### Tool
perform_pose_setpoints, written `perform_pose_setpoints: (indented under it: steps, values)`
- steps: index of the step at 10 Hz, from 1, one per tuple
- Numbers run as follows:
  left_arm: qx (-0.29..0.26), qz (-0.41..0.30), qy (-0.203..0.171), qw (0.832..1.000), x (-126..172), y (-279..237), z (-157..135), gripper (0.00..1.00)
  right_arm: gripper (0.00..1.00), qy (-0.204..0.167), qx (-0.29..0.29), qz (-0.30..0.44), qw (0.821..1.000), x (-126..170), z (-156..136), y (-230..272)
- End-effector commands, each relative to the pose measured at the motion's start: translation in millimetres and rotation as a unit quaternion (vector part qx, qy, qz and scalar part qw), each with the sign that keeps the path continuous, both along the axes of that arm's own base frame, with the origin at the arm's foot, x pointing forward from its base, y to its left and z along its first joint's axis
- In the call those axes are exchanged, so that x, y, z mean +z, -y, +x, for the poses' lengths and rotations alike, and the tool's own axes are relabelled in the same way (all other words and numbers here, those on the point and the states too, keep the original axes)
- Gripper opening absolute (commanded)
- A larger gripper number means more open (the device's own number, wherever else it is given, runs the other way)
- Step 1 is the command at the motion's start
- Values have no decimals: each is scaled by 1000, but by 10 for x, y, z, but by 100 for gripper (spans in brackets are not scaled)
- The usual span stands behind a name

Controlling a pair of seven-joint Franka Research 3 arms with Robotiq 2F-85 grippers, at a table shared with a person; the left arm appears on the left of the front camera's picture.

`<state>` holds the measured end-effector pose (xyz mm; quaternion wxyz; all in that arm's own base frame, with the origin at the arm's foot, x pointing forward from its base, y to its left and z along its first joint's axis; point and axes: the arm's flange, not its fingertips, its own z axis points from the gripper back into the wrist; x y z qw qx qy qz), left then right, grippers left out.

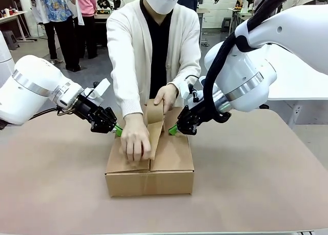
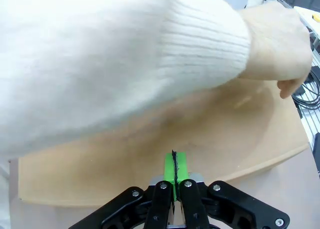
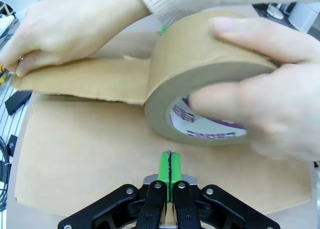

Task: Wrap the clocks to prevent damage.
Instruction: After the human seals the box with tape, release both hands from the side flaps of the Package Box.

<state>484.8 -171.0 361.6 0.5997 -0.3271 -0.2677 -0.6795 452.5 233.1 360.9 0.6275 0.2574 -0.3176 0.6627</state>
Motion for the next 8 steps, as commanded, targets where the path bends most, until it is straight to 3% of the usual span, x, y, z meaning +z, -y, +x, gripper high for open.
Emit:
perform_pose_setpoints:
  steps: [1,8]
  values:
    - [0,-5,-4,1000,-50,0,5,1,1,-4,-4,2,1000,-50,-13,3]
    - [0,-5,-4,1000,-50,0,5,1,1,-4,-4,2,1000,-50,-13,3]
